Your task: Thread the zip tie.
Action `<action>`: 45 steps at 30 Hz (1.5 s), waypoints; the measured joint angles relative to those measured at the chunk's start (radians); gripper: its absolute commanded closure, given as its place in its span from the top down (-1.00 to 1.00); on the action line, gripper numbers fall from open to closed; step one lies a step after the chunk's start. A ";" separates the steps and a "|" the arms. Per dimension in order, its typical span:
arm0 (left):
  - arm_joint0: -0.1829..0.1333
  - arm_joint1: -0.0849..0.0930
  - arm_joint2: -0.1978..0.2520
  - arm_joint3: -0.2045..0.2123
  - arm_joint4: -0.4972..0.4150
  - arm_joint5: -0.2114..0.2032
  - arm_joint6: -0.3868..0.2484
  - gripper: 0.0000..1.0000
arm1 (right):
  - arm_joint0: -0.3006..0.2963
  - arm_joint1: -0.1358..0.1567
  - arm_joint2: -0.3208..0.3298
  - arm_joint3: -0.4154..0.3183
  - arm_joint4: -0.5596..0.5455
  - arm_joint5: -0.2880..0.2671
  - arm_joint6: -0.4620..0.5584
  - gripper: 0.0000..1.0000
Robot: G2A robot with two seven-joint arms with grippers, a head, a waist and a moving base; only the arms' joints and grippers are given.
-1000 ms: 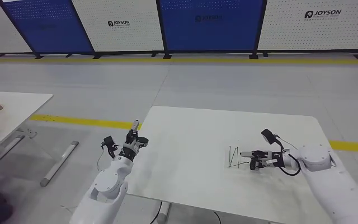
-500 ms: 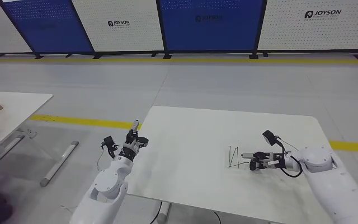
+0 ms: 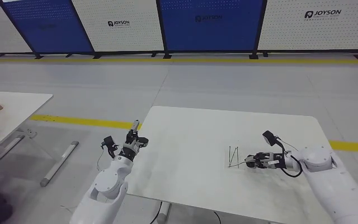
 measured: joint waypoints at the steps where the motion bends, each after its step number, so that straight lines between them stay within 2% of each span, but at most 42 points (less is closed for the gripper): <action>1: 0.000 0.000 0.000 0.000 0.000 0.000 0.000 1.00 | 0.001 0.000 -0.001 0.002 0.001 0.000 0.000 -1.00; 8: 0.000 0.000 0.000 0.000 0.000 0.000 0.000 1.00 | -0.003 0.005 0.009 0.007 0.019 -0.021 0.012 -1.00; 14: 0.000 0.000 0.000 0.000 0.000 0.000 0.000 1.00 | -0.037 0.024 0.053 -0.044 0.057 -0.079 0.047 -1.00; 17: 0.000 0.000 0.000 0.000 0.000 0.000 0.000 1.00 | -0.074 0.042 0.092 -0.101 0.073 -0.103 0.059 -1.00; 21: 0.000 0.000 0.000 0.000 0.000 0.000 0.000 1.00 | -0.149 0.071 0.164 -0.221 0.094 -0.113 0.073 -1.00; 25: 0.000 0.000 0.000 0.000 0.000 0.000 0.000 1.00 | -0.213 0.094 0.224 -0.333 0.097 -0.101 0.089 -1.00; 35: 0.000 0.000 0.000 0.000 0.000 0.000 0.000 1.00 | -0.214 0.095 0.224 -0.335 0.095 -0.099 0.088 -1.00; 37: 0.000 0.000 0.000 0.000 0.000 0.000 0.000 1.00 | -0.223 0.092 0.211 -0.350 0.092 -0.085 0.057 -1.00; 45: 0.000 0.000 0.000 0.000 0.000 0.000 0.000 1.00 | -0.200 0.073 0.211 -0.424 0.303 -0.061 -0.053 -1.00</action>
